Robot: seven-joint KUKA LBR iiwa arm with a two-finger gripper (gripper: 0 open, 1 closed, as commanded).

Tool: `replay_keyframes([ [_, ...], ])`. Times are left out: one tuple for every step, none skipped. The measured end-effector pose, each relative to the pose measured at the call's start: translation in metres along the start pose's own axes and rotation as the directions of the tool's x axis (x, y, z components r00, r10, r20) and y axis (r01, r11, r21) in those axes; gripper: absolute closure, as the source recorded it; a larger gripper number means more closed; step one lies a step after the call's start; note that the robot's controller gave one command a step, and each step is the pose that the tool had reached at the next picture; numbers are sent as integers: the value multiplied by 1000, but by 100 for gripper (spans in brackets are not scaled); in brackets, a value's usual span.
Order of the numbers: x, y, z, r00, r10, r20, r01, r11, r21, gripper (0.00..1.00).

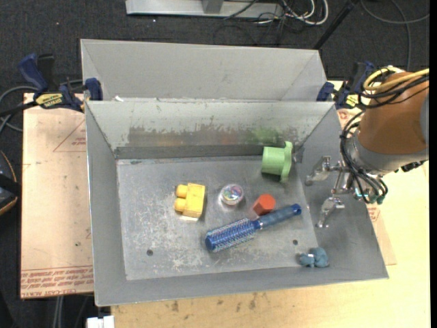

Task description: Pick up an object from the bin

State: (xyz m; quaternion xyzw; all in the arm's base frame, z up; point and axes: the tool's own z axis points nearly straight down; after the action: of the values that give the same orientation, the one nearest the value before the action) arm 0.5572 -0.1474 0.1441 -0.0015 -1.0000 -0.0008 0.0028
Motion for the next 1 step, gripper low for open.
replay_keyframes([
  [9, 67, 69, 960, -278, 11, 278, 960, 8, 0],
])
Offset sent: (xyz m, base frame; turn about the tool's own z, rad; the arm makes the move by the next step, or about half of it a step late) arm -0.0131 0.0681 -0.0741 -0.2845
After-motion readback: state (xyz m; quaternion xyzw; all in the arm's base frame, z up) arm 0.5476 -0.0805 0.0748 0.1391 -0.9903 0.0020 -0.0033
